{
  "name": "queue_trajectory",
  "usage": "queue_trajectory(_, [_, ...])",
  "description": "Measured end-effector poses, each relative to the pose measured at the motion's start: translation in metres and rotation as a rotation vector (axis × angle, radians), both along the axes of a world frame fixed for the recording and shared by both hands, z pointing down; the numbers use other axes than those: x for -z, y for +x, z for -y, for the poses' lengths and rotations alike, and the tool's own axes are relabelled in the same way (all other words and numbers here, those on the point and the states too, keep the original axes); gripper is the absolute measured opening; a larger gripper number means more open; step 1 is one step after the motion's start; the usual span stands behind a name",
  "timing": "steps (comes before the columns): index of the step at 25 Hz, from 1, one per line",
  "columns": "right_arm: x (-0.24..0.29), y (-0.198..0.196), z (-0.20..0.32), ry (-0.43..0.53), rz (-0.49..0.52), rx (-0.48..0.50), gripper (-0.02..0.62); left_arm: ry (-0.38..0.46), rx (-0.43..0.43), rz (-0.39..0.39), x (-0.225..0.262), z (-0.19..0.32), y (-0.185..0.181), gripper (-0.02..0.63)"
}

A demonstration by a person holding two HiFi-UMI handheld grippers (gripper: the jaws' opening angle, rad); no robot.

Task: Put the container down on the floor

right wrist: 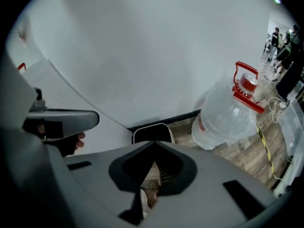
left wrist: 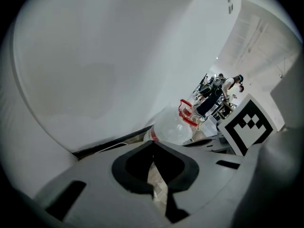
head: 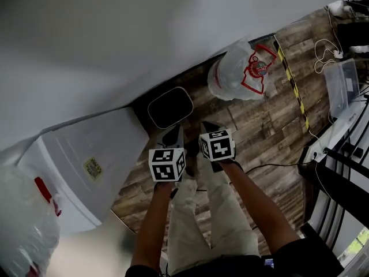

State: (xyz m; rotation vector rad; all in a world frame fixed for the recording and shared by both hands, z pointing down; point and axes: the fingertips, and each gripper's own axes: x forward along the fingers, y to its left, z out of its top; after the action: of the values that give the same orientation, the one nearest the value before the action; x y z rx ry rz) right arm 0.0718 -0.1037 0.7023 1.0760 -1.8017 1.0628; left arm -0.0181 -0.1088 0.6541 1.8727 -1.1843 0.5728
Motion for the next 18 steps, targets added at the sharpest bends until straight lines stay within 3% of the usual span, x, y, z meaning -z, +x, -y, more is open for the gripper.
queue_trajectory(9, [0.065,-0.004,-0.002,0.072,0.034,-0.033,0.029,0.034,0.007,-0.037,0.056,-0.001,0.0,0.018])
queue_trajectory(18, [0.134,-0.005,-0.002,0.137,0.131,-0.122,0.029,0.105,-0.007,-0.038,0.127,-0.001,-0.004,0.018])
